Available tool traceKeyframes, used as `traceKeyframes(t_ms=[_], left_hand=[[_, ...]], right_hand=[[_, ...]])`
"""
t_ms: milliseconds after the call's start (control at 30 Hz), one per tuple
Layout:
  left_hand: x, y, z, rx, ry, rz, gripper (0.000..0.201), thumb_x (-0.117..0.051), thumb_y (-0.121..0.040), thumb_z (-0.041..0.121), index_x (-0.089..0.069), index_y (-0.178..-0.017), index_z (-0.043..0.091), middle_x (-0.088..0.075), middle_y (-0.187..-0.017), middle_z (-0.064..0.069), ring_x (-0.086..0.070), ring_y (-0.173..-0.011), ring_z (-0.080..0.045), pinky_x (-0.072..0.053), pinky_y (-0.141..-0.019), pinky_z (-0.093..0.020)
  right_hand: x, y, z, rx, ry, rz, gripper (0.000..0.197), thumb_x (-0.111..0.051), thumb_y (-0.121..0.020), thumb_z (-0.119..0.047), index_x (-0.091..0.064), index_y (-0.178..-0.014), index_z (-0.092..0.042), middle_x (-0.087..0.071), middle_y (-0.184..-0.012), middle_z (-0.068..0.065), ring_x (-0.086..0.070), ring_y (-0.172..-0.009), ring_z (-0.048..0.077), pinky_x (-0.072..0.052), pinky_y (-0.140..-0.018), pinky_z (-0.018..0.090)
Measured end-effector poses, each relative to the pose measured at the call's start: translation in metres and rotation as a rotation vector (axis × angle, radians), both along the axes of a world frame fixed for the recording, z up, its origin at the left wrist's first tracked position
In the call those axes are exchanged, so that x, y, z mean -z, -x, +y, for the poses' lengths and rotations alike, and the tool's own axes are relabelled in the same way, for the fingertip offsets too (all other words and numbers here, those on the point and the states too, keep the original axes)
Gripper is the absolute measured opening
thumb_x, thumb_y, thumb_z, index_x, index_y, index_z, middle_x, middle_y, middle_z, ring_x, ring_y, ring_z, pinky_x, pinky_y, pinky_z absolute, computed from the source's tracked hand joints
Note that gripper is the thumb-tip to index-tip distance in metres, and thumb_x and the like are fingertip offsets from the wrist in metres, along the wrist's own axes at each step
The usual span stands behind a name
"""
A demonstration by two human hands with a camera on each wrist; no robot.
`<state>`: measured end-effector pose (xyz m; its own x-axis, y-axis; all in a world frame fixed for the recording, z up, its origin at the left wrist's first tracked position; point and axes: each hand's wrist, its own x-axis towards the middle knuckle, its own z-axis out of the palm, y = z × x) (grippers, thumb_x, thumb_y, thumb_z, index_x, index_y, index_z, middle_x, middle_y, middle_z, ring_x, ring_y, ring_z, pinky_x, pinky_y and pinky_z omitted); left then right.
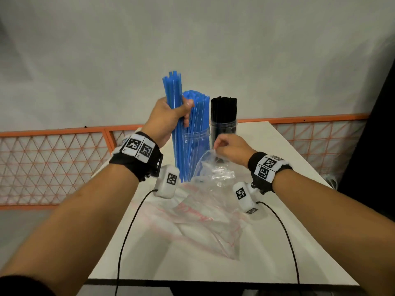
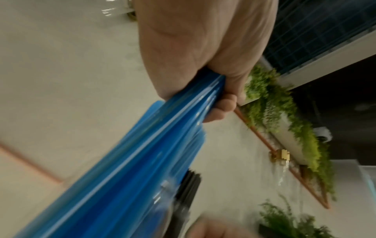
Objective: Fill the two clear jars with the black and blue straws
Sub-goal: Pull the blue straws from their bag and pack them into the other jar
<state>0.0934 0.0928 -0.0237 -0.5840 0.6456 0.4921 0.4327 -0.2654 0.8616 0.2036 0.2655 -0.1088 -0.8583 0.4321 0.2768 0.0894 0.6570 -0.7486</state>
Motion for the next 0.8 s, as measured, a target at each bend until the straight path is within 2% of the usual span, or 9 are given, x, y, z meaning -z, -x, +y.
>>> traceKeyframes(t_ms=[67,133,233,333,400,500,600,667,800], left_hand=[[0.021,0.007,-0.001,-0.022,0.019,-0.029,0.019,-0.061,-0.097,0.013,-0.054,-0.079,0.011,-0.055,-0.061,-0.002,-0.055,-0.055,-0.016,-0.053,-0.064,-0.030],[0.040,0.010,-0.002,-0.015,0.029,-0.059,0.021,-0.061,-0.097,0.011,-0.053,-0.077,0.012,-0.056,-0.062,-0.005,-0.059,-0.058,-0.019,-0.054,-0.065,-0.031],[0.062,0.012,-0.001,0.014,0.035,-0.067,0.023,-0.060,-0.097,0.010,-0.053,-0.075,0.011,-0.057,-0.060,-0.004,-0.056,-0.056,-0.018,-0.052,-0.062,-0.030],[0.071,0.016,0.002,0.035,0.029,-0.089,0.024,-0.061,-0.097,0.014,-0.054,-0.074,0.015,-0.052,-0.055,0.000,-0.048,-0.052,-0.014,-0.049,-0.057,-0.028],[0.077,0.019,0.004,0.022,0.043,-0.115,0.025,-0.064,-0.095,0.017,-0.055,-0.072,0.017,-0.048,-0.052,0.002,-0.045,-0.050,-0.013,-0.048,-0.055,-0.026],[0.090,0.018,0.006,-0.009,0.085,-0.158,0.024,-0.066,-0.094,0.017,-0.055,-0.074,0.012,-0.045,-0.049,0.004,-0.042,-0.048,-0.013,-0.047,-0.053,-0.025],[0.098,0.016,0.007,0.004,0.100,-0.182,0.026,-0.064,-0.096,0.020,-0.057,-0.073,0.008,-0.044,-0.049,0.003,-0.040,-0.047,-0.013,-0.044,-0.053,-0.026],[0.093,0.016,0.007,-0.008,0.078,-0.178,0.029,-0.066,-0.095,0.027,-0.060,-0.071,0.011,-0.045,-0.050,0.001,-0.041,-0.046,-0.013,-0.044,-0.052,-0.026],[0.091,0.020,0.007,-0.045,0.048,-0.173,0.032,-0.070,-0.090,0.034,-0.062,-0.063,0.018,-0.053,-0.052,0.000,-0.048,-0.048,-0.013,-0.047,-0.052,-0.025]], right_hand=[[-0.005,0.002,-0.005,0.013,-0.069,0.121,0.009,-0.065,-0.082,-0.008,-0.064,-0.087,-0.016,-0.063,-0.092,0.006,-0.060,-0.083,0.020,-0.051,-0.075,0.029],[-0.009,0.005,-0.011,-0.017,-0.175,0.205,0.017,-0.070,-0.080,-0.009,-0.065,-0.094,-0.014,-0.057,-0.099,0.006,-0.058,-0.085,0.022,-0.049,-0.078,0.030],[-0.013,0.009,-0.016,-0.079,-0.352,0.243,0.034,-0.072,-0.078,-0.010,-0.065,-0.110,-0.013,-0.053,-0.110,-0.003,-0.052,-0.086,0.012,-0.046,-0.079,0.023],[-0.013,0.010,-0.020,-0.091,-0.483,0.232,0.042,-0.069,-0.079,-0.010,-0.063,-0.120,-0.012,-0.055,-0.118,-0.001,-0.048,-0.095,0.007,-0.042,-0.085,0.023],[-0.012,0.011,-0.022,-0.089,-0.514,0.213,0.044,-0.066,-0.079,-0.010,-0.062,-0.123,-0.012,-0.056,-0.119,0.000,-0.051,-0.102,0.011,-0.042,-0.089,0.024],[-0.013,0.012,-0.024,-0.082,-0.534,0.184,0.045,-0.065,-0.080,-0.011,-0.061,-0.125,-0.014,-0.057,-0.119,0.000,-0.053,-0.110,0.015,-0.043,-0.093,0.028],[-0.014,0.013,-0.026,-0.061,-0.567,0.167,0.045,-0.066,-0.081,-0.015,-0.060,-0.125,-0.016,-0.057,-0.118,0.000,-0.050,-0.109,0.016,-0.038,-0.090,0.024],[-0.014,0.014,-0.027,-0.043,-0.594,0.162,0.044,-0.066,-0.082,-0.019,-0.060,-0.125,-0.016,-0.058,-0.117,-0.001,-0.048,-0.106,0.015,-0.036,-0.088,0.022],[-0.015,0.015,-0.030,0.011,-0.667,0.158,0.042,-0.066,-0.081,-0.024,-0.062,-0.123,-0.017,-0.059,-0.117,-0.001,-0.048,-0.110,0.018,-0.041,-0.094,0.033]])
